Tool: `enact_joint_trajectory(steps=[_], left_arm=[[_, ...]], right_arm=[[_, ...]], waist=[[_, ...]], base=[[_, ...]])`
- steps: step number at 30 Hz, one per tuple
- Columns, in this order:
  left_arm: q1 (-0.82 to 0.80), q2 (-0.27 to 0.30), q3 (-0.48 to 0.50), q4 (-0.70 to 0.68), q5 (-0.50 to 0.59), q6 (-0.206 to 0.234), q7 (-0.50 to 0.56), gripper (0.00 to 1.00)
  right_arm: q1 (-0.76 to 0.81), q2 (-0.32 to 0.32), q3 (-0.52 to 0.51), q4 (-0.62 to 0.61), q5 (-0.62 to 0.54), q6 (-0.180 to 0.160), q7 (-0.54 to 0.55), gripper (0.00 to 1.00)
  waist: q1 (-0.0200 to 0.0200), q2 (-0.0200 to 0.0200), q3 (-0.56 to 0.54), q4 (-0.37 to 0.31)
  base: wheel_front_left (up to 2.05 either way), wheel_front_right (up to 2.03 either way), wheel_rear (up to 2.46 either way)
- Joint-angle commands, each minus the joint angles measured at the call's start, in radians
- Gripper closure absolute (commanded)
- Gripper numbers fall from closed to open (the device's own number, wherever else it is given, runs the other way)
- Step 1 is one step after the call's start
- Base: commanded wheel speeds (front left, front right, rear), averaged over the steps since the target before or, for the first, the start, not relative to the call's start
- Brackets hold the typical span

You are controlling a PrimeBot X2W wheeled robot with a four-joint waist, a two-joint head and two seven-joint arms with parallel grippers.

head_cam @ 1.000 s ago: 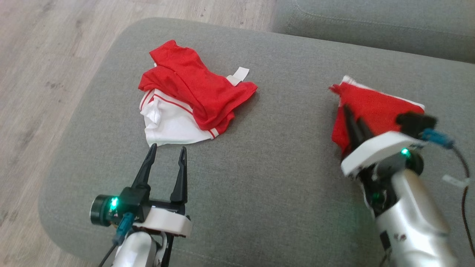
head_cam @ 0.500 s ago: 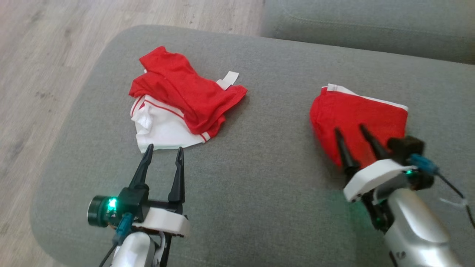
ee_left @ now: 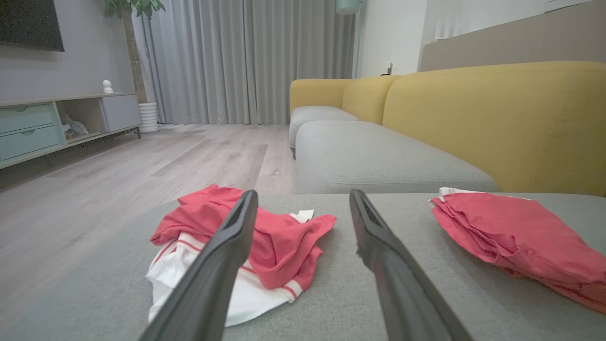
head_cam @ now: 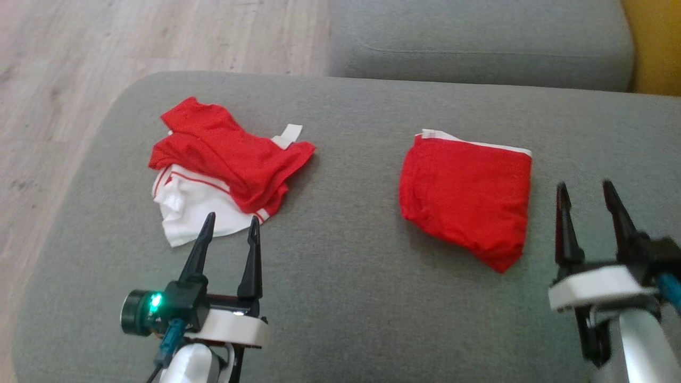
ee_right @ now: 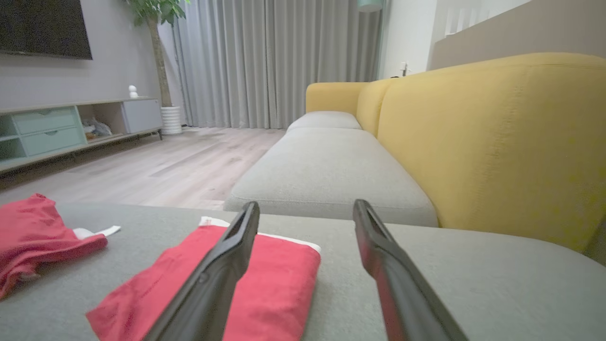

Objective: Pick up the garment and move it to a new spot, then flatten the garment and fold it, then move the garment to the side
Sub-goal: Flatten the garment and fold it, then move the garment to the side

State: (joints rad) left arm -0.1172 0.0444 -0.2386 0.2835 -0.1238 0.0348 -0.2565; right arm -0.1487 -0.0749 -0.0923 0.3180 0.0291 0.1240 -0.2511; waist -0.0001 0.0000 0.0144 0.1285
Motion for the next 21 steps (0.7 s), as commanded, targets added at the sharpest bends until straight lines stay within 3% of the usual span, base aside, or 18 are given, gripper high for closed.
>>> enact_joint_trajectory(steps=[1, 9, 15, 16, 17, 21], left_arm=[[-0.021, 0.007, 0.033, -0.040, 0.001, 0.002, -0.005, 0.00], [-0.006, 0.006, 0.046, -0.053, -0.027, 0.008, -0.005, 0.00], [-0.030, 0.006, 0.031, -0.063, -0.020, 0.005, -0.005, 0.00], [-0.038, 0.006, 0.027, -0.066, -0.021, 0.004, -0.005, 0.00], [-0.046, 0.006, 0.023, -0.068, -0.022, 0.004, -0.005, 0.00], [-0.086, 0.006, 0.004, -0.071, -0.025, -0.002, -0.005, 0.00]], right_arm=[[0.012, 0.009, 0.003, -0.058, -0.027, 0.007, -0.010, 0.00], [0.099, 0.024, -0.018, -0.133, -0.012, 0.007, -0.011, 0.00], [0.081, 0.024, -0.007, -0.127, 0.004, 0.007, -0.011, 0.00], [0.068, 0.024, -0.006, -0.117, 0.000, 0.007, -0.011, 0.93], [0.047, 0.024, -0.008, -0.109, -0.004, 0.007, -0.011, 1.00], [-0.066, 0.024, -0.011, -0.041, -0.024, 0.007, -0.007, 1.00]], waist=[[0.0001, 0.0000, 0.003, -0.019], [0.0001, 0.0000, 0.031, -0.043], [0.0001, 0.0000, 0.077, -0.026], [0.0001, 0.0000, 0.091, -0.020], [0.0001, 0.0000, 0.105, -0.014], [0.0001, 0.0000, 0.177, 0.017]], base=[[0.00, 0.00, 0.00], [0.00, 0.00, 0.00], [0.00, 0.00, 0.00], [0.00, 0.00, 0.00], [0.00, 0.00, 0.00], [0.00, 0.00, 0.00]])
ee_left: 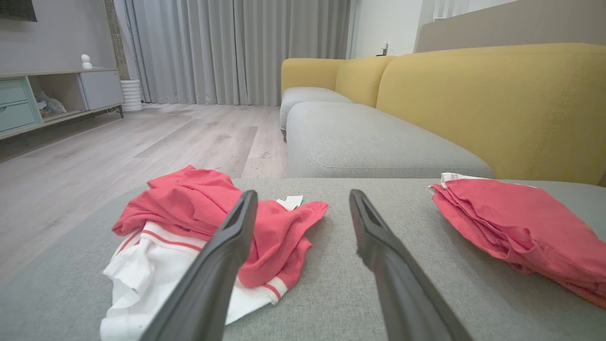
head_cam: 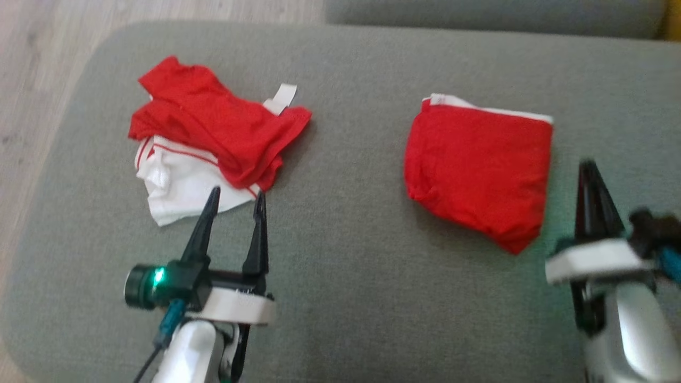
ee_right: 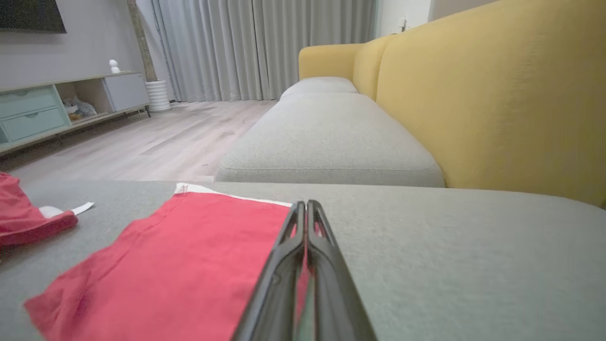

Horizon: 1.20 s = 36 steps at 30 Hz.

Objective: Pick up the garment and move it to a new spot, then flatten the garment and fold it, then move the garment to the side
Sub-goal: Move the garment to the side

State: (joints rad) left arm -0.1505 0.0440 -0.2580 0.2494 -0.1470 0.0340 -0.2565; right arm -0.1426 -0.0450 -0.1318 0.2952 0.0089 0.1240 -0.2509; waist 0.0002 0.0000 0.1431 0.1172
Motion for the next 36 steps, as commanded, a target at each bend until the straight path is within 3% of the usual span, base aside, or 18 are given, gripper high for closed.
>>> enact_joint_trajectory(steps=[1, 6, 14, 18, 25, 31, 36], left_arm=[[-0.062, 0.006, 0.019, -0.035, -0.007, -0.001, -0.005, 0.00], [-0.105, 0.006, -0.004, -0.033, -0.024, -0.003, -0.005, 0.00], [-0.149, 0.006, -0.033, -0.028, -0.048, 0.000, -0.005, 0.00], [-0.155, 0.006, -0.034, -0.022, -0.049, 0.000, -0.005, 0.00], [-0.155, 0.006, -0.029, -0.019, -0.050, 0.004, -0.005, 0.00], [-0.159, 0.006, -0.037, -0.018, -0.054, 0.006, -0.005, 0.00], [-0.152, 0.006, -0.031, -0.009, -0.051, 0.010, -0.005, 0.00]], right_arm=[[-0.107, -0.005, 0.035, 0.009, 0.008, 0.007, 0.001, 1.00], [-0.277, -0.005, 0.045, 0.167, -0.014, 0.007, 0.026, 1.00], [-0.461, -0.005, 0.022, 0.487, -0.139, 0.007, 0.019, 1.00], [-0.507, -0.005, 0.055, 0.517, -0.119, 0.007, -0.005, 1.00], [-0.520, -0.005, 0.201, 0.492, -0.019, 0.007, -0.010, 1.00], [-0.516, -0.005, 0.334, 0.616, 0.008, 0.007, 0.020, 1.00], [-0.524, -0.005, 0.342, 0.646, 0.035, 0.007, 0.001, 1.00]], waist=[[-0.0002, 0.0000, 0.068, 0.036], [-0.0002, 0.0000, 0.147, 0.076], [-0.0002, 0.0000, 0.197, 0.117], [-0.0002, 0.0000, 0.191, 0.120], [-0.0002, 0.0000, 0.183, 0.117], [-0.0002, 0.0000, 0.179, 0.119], [-0.0002, 0.0000, 0.159, 0.112]], base=[[0.00, 0.00, 0.00], [0.00, 0.00, 0.00], [0.00, 0.00, 0.00], [0.00, 0.00, 0.00], [0.00, 0.00, 0.00], [0.00, 0.00, 0.00], [0.00, 0.00, 0.00]])
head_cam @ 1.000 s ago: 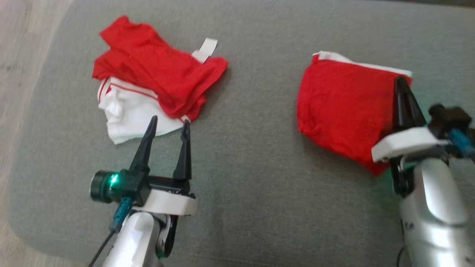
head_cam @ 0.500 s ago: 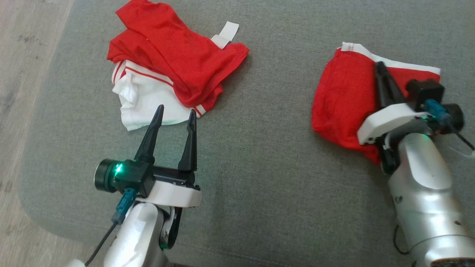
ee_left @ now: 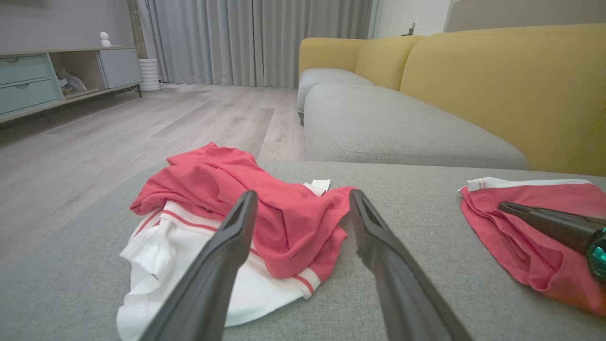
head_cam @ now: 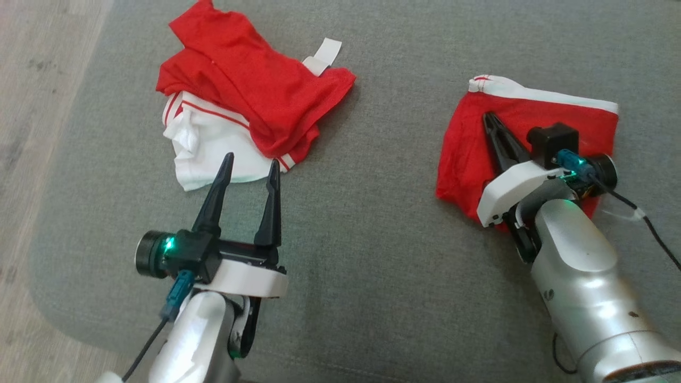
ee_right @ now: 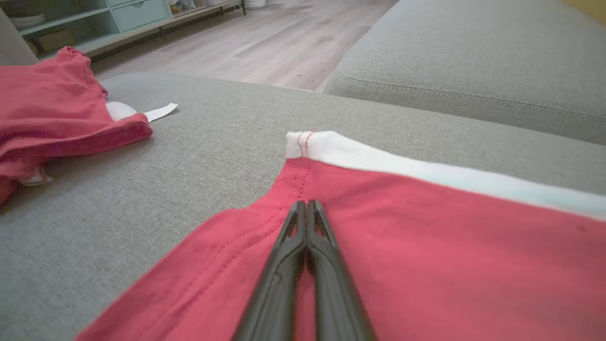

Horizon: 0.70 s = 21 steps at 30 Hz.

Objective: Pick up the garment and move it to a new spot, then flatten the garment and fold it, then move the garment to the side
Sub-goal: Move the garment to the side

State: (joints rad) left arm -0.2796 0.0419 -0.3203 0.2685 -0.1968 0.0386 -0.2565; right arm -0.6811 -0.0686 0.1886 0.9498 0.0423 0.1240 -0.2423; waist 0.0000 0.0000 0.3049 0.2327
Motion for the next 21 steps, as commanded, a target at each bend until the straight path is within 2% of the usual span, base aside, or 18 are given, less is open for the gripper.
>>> enact_joint_trajectory(steps=[1, 4, 12, 14, 21], left_arm=[[-0.020, 0.008, 0.035, -0.026, 0.001, 0.006, -0.005, 0.00], [-0.008, 0.008, 0.046, -0.022, 0.009, 0.005, -0.005, 0.00], [0.031, 0.008, 0.075, -0.020, 0.022, 0.002, -0.005, 0.00], [0.046, 0.008, 0.091, -0.014, 0.024, 0.000, -0.005, 0.00], [0.090, 0.008, 0.121, -0.008, 0.038, -0.011, -0.005, 0.00]], right_arm=[[0.016, 0.018, 0.017, -0.018, 0.006, 0.007, -0.012, 1.00], [0.040, 0.018, -0.010, -0.057, 0.022, 0.007, -0.018, 1.00], [0.218, 0.018, -0.157, -0.333, 0.038, 0.007, -0.019, 1.00], [0.268, 0.018, -0.179, -0.388, 0.037, 0.007, -0.019, 0.00], [0.438, 0.018, -0.226, -0.547, 0.023, 0.007, -0.019, 0.00]], waist=[[0.0000, 0.0000, -0.010, -0.007], [0.0000, 0.0000, -0.037, -0.023], [0.0000, 0.0000, -0.125, -0.085], [0.0000, 0.0000, -0.148, -0.104], [0.0000, 0.0000, -0.203, -0.143]], base=[[0.00, 0.00, 0.00], [0.00, 0.00, 0.00], [0.00, 0.00, 0.00], [0.00, 0.00, 0.00], [0.00, 0.00, 0.00]])
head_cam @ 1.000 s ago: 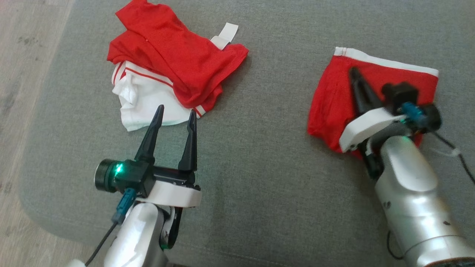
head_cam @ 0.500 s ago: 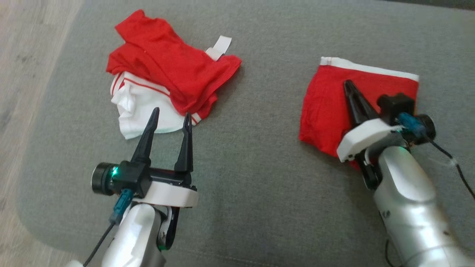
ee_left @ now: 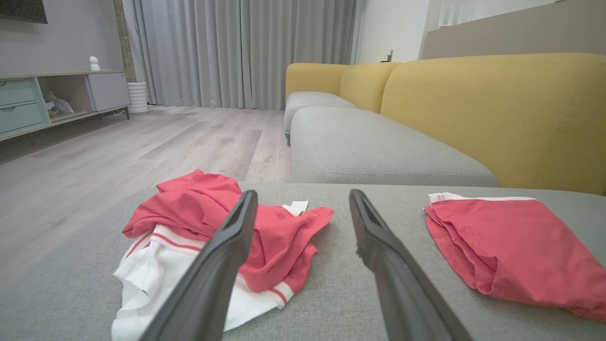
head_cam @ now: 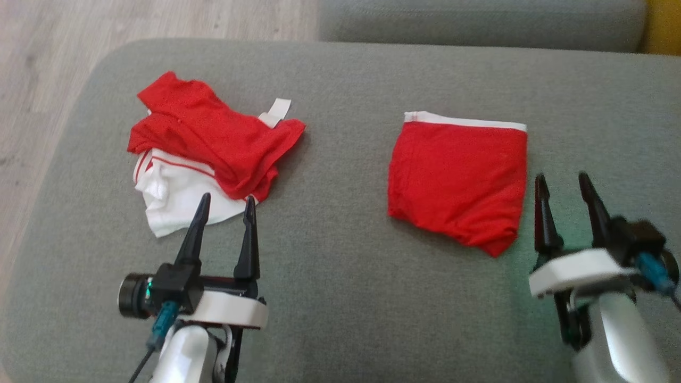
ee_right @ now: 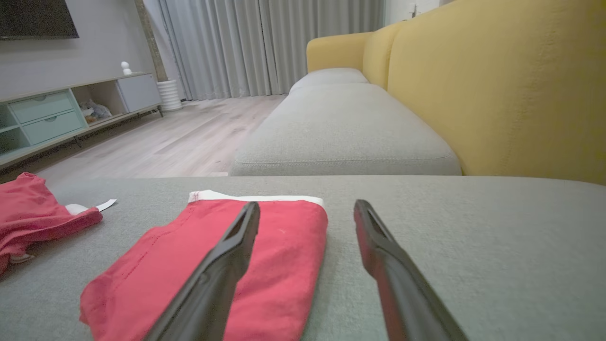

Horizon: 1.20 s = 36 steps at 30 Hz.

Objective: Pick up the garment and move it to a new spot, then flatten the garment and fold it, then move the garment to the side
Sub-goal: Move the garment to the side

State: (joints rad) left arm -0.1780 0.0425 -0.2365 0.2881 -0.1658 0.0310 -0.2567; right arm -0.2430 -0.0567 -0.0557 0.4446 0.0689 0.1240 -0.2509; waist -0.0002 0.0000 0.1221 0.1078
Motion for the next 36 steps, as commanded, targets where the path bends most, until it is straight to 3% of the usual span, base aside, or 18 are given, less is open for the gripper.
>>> enact_joint_trajectory(steps=[1, 11, 21, 28, 36], left_arm=[[-0.005, 0.008, 0.037, -0.027, 0.007, -0.005, -0.005, 0.00], [0.043, 0.008, 0.017, -0.021, -0.007, -0.002, -0.005, 0.00], [0.002, 0.008, -0.003, -0.032, -0.011, -0.002, -0.005, 0.00], [-0.027, 0.008, -0.016, -0.029, -0.012, -0.005, -0.005, 0.00], [-0.054, 0.008, -0.022, -0.028, -0.018, -0.005, -0.005, 0.00]], right_arm=[[0.022, 0.006, 0.016, -0.054, -0.002, 0.007, -0.011, 0.00], [0.127, 0.006, 0.004, -0.080, 0.024, 0.007, -0.011, 0.00], [0.049, 0.006, -0.005, -0.051, -0.002, 0.007, 0.012, 0.00], [-0.108, 0.006, -0.021, 0.081, -0.032, 0.007, 0.104, 0.00], [-0.244, 0.006, -0.032, 0.301, 0.086, 0.007, 0.207, 0.00]], waist=[[0.0002, 0.0000, -0.026, -0.021], [0.0002, 0.0000, -0.032, -0.037], [0.0002, 0.0000, 0.029, -0.008], [0.0002, 0.0000, 0.106, 0.030], [0.0002, 0.0000, 0.153, 0.072]], base=[[0.00, 0.00, 0.00], [0.00, 0.00, 0.00], [0.00, 0.00, 0.00], [0.00, 0.00, 0.00], [0.00, 0.00, 0.00]])
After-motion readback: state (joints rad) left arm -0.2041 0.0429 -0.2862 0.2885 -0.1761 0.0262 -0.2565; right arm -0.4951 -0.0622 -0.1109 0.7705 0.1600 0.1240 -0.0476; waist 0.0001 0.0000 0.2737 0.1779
